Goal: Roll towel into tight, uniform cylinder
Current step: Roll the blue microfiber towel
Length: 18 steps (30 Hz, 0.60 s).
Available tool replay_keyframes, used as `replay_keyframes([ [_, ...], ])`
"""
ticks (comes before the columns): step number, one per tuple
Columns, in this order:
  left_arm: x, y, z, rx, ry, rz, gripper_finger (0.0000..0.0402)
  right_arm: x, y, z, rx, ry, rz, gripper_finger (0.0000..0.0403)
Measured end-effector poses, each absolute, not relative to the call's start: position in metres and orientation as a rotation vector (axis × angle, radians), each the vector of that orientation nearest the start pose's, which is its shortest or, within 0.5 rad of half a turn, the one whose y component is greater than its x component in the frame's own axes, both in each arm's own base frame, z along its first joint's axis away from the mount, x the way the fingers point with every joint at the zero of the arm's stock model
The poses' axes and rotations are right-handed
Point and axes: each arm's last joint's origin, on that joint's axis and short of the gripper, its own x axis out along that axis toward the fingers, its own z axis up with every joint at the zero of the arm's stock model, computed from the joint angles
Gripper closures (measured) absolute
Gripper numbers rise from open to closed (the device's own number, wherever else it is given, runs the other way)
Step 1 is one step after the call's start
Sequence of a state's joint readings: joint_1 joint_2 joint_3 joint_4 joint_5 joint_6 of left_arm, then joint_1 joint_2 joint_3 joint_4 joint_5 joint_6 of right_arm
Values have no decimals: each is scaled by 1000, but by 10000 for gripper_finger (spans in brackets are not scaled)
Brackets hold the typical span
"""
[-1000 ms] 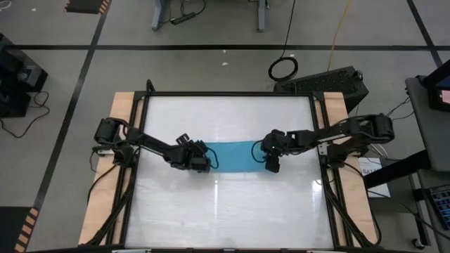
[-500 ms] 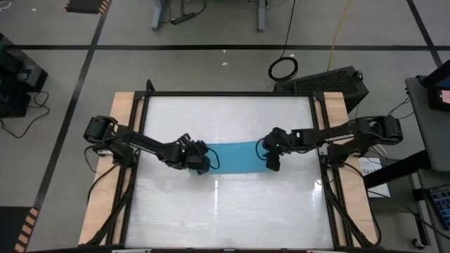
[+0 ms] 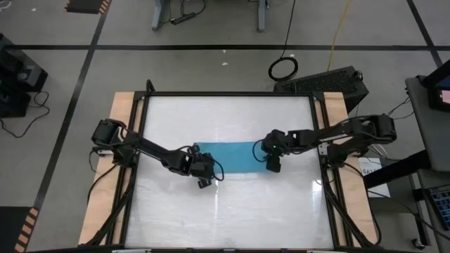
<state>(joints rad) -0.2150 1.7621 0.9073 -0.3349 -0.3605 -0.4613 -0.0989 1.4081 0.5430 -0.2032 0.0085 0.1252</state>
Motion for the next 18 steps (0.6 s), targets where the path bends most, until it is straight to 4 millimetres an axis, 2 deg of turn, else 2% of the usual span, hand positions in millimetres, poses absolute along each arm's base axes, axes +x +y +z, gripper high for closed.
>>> replay_keyframes([
  [4, 307, -48, 129, 71, 1094, 363, 217, 232, -10, 126, 245, 1079, -73, 239],
  [9, 310, -31, 130, 317, 1127, 324, 217, 236, 22, 127, 350, 1059, 42, 239],
  [12, 313, -16, 131, 428, 1136, 285, 217, 239, 45, 129, 402, 1005, 92, 239],
  [18, 325, 19, 138, 619, 1083, 327, 217, 254, 82, 136, 559, 817, 195, 239],
])
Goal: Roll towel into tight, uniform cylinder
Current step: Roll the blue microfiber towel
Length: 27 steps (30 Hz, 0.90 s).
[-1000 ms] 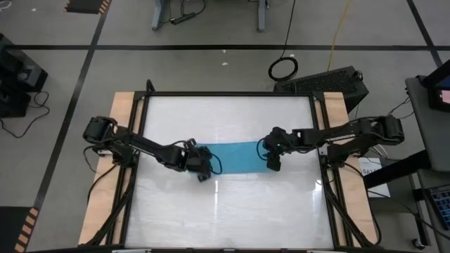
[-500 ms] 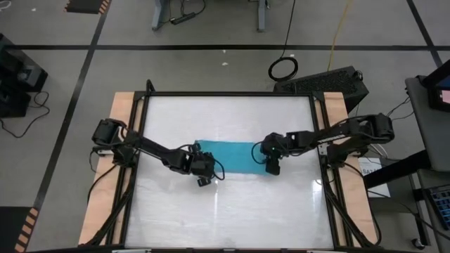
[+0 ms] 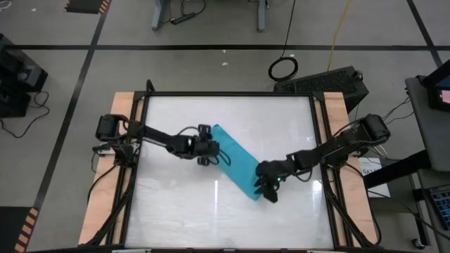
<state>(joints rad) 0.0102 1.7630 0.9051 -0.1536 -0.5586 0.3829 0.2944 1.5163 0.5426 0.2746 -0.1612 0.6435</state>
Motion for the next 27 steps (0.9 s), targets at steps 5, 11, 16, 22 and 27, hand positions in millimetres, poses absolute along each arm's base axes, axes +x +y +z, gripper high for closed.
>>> replay_keyframes([
  [5, 331, 35, 149, 676, 1026, 408, 217, 262, 95, 148, 550, 729, 273, 239],
  [11, 346, 9, 170, 444, 866, 245, 217, 257, 89, 162, 159, 832, 222, 239],
  [16, 349, -28, 173, 181, 793, 137, 217, 256, 76, 163, -80, 858, 172, 239],
  [22, 353, -61, 164, -19, 744, 142, 217, 260, 52, 156, -172, 905, 175, 239],
  [27, 359, -65, 140, -54, 769, 164, 217, 258, 36, 151, -163, 946, 176, 239],
])
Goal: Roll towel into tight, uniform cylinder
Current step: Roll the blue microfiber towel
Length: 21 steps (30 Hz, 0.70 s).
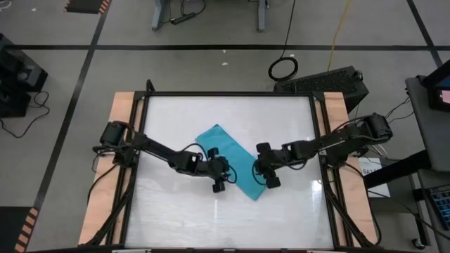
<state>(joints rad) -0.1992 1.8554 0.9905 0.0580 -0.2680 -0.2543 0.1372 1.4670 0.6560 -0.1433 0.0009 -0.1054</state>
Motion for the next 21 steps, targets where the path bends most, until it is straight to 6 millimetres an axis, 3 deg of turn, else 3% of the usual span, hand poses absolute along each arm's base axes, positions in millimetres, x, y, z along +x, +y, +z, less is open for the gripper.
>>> replay_keyframes([
  [4, 361, -52, 119, -67, 844, 217, 217, 252, 34, 142, -96, 982, 176, 239],
  [10, 363, -37, 117, 89, 873, 181, 217, 248, 59, 126, 35, 984, 200, 239],
  [16, 365, -23, 117, 365, 898, 85, 217, 260, 97, 115, 192, 856, 244, 239],
  [21, 364, -12, 120, 478, 918, 53, 217, 283, 114, 110, 254, 805, 250, 239],
])
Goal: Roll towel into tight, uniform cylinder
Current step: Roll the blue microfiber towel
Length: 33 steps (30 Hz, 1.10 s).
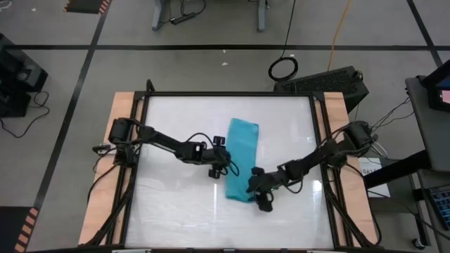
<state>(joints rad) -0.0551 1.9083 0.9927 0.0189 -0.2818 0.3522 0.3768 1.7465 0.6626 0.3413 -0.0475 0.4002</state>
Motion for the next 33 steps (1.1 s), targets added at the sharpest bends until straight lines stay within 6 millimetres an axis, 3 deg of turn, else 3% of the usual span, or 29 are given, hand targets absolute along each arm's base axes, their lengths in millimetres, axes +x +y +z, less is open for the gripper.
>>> replay_keyframes([
  [3, 360, -11, 129, 480, 920, 57, 217, 292, 119, 116, 209, 814, 272, 239],
  [7, 353, -21, 160, 478, 844, 58, 217, 299, 121, 146, 100, 809, 287, 239],
  [11, 343, -45, 186, 440, 777, -17, 217, 295, 121, 175, -50, 838, 263, 239],
  [14, 335, -69, 193, 444, 756, -109, 217, 288, 128, 187, -125, 808, 274, 239],
  [17, 328, -93, 187, 482, 780, -189, 217, 282, 139, 183, -200, 824, 321, 239],
  [23, 325, -125, 162, 605, 809, -269, 217, 278, 161, 147, -366, 910, 418, 238],
  [27, 326, -132, 142, 680, 851, -311, 217, 286, 167, 138, -399, 909, 395, 239],
  [33, 329, -136, 130, 695, 857, -318, 217, 296, 173, 147, -473, 849, 338, 239],
])
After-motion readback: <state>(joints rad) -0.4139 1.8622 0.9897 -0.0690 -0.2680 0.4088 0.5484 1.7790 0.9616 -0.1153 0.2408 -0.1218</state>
